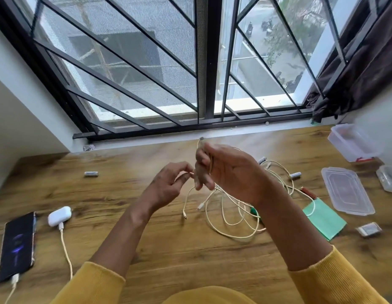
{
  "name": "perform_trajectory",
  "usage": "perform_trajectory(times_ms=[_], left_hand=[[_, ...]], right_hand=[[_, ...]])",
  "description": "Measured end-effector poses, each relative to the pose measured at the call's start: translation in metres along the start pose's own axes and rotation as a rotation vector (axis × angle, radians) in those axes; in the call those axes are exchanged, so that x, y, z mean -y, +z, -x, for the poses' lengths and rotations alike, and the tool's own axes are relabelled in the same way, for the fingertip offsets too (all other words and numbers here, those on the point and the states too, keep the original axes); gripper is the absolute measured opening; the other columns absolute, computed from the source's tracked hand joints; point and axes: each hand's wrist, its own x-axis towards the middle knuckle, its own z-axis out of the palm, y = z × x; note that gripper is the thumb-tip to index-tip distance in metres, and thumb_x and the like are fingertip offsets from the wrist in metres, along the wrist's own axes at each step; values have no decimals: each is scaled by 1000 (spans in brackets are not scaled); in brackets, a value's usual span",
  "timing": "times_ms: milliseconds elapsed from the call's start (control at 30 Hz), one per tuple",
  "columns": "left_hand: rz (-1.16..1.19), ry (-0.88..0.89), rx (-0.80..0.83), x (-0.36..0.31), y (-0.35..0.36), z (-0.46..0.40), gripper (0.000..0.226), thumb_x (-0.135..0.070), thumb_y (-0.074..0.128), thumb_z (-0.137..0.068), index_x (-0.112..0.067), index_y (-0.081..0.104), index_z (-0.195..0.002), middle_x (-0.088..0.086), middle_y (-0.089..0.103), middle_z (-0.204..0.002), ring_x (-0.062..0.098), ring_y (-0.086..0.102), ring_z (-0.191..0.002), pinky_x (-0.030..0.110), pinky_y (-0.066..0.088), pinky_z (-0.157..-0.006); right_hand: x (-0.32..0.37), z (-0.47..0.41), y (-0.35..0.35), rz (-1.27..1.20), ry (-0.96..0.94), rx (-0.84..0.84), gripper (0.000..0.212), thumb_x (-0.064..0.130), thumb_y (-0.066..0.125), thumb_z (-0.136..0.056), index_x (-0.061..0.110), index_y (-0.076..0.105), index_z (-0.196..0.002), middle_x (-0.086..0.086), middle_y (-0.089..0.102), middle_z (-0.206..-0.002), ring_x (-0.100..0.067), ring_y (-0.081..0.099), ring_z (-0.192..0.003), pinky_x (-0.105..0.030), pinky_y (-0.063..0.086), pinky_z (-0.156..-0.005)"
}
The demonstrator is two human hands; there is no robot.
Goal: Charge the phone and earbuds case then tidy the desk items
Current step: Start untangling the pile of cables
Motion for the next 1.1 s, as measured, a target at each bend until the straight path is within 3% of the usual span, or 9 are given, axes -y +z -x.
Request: perform_trajectory(times_ms=[67,233,433,567,667,767,833,933,1100], left_hand=[[-51,50,-51,-4,-4,-5,13,-37,47,-98,-46,56,-99,-23,64,-100,12,60,-102,47,51,-96],[22,121,-157,-12,-19,-11,16,-10,57,-97,-20,69,-100,-7,62,-106,12,64,-104,39,58,-96],[100,159,-200,-26,-32,-12,15,-12,64,-94,-22,77,-92,1,61,-101,20,70,-102,41,61,-97],[8,225,-219,-38,-37,-16,18,-8,70,-89,-23,79,-92,-4,57,-92,18,61,-89,37,55,-80],[-66,253,-237,-44,-38,-19,22,-4,77,-88,-25,81,-94,-12,55,-87,10,55,-83,20,41,-71],[-102,249,-252,-45,-35,-24,19,-7,81,-89,-24,83,-98,-18,55,-85,5,54,-80,10,35,-69],[-103,240,-256,-44,-31,-27,16,-12,82,-90,-25,83,-99,-16,60,-84,6,56,-76,13,36,-67],[-22,198,-217,-42,-23,-28,3,-28,79,-90,-26,80,-93,-10,68,-76,9,59,-68,31,46,-62],[309,127,-135,-36,-15,-26,27,-43,65,-96,-21,77,-87,11,68,-75,33,60,-67,41,46,-62]], right_hand=[[-2,5,2,79,44,37,39,24,28,-113,8,52,-87,-14,56,-62,-27,57,-62,-42,55,-79],[-14,15,1,371,161,30,40,22,34,-115,1,58,-91,-17,63,-66,-35,59,-69,-59,49,-84],[-31,7,4,674,396,-144,44,39,38,-115,8,58,-91,-15,74,-76,-21,65,-74,-29,47,-82],[-38,-1,1,1136,487,-232,47,54,29,-112,23,57,-91,12,79,-80,-4,64,-92,-46,33,-111],[-39,-5,-1,1354,499,-291,46,52,24,-113,22,54,-95,9,77,-87,-14,64,-108,-58,14,-122],[-36,-6,-3,1486,502,-373,43,51,20,-113,25,49,-94,5,72,-99,-22,65,-112,-63,12,-123],[-34,-5,-4,1536,497,-441,41,50,18,-113,25,47,-97,2,70,-105,-24,64,-111,-63,13,-122],[-32,-5,-7,1566,443,-572,39,48,18,-113,25,47,-100,-3,70,-107,-27,65,-109,-63,18,-120],[-29,-6,-17,1416,344,-697,38,43,24,-112,22,53,-100,2,73,-97,-25,67,-102,-57,32,-111]])
